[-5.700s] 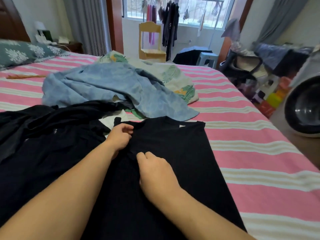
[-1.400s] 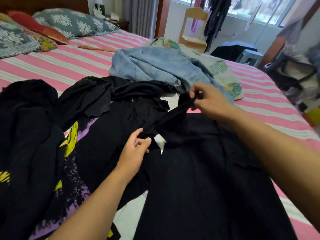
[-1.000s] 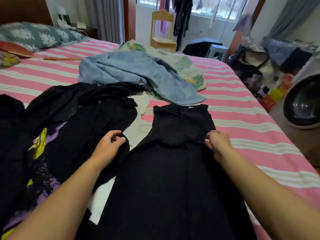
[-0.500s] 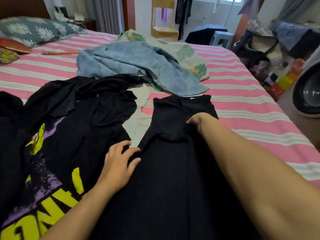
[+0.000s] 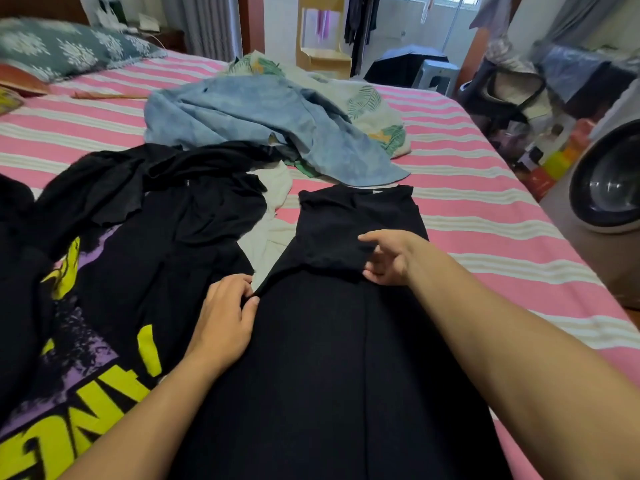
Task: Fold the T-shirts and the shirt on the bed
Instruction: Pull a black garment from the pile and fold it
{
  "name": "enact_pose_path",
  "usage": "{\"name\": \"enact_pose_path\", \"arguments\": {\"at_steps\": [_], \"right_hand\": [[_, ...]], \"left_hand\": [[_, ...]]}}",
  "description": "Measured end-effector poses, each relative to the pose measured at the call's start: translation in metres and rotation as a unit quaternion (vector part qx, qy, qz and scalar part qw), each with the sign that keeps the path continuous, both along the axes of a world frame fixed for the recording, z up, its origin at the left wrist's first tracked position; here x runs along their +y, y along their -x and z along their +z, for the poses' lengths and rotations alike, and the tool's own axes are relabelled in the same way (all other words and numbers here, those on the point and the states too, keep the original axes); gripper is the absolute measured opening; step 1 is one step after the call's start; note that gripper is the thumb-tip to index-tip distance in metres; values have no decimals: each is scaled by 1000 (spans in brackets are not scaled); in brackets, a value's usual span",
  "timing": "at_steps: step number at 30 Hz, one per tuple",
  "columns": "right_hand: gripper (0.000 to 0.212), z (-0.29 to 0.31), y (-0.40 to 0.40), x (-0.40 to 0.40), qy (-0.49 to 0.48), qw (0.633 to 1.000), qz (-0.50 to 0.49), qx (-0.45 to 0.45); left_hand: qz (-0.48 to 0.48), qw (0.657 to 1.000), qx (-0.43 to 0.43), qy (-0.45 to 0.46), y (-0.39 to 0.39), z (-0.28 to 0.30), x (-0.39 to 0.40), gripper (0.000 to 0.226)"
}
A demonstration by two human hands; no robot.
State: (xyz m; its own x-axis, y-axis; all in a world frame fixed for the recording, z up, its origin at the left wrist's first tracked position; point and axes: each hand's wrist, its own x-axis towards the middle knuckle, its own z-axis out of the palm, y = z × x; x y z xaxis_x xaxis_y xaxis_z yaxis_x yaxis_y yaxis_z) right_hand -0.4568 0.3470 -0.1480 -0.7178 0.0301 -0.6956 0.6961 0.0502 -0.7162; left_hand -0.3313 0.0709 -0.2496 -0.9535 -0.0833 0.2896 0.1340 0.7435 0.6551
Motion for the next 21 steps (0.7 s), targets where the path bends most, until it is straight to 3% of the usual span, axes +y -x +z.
{"name": "enact_pose_path", "arguments": {"at_steps": [2,4,7,11,13,16,18,21], "right_hand": [[17,2,-1,-11,-8,1000,1,6],[12,3,3,-24,13,997,-26,67],[15,10,14,-40,96,979,-112,140],[30,30,30,-49,172,964,-113,168],[35,38,30,-48,195,957,-128,172],[38,39,19,-34,210,947,-162,178],[37,38,13,-15,196,948,-163,192],[38,48,23,26,183,944,-161,220]], "left_hand": [[-2,1000,0,-9,-1,1,0,17],[-2,999,-11,-34,-2,3,-1,17],[5,996,-56,-71,-6,18,-1,18],[86,970,-224,36,-61,47,1,62],[104,948,-295,61,-104,58,-2,49],[101,906,-376,166,-163,74,0,33],[106,909,-361,180,-189,87,8,25],[114,952,-262,115,-208,128,30,21]]}}
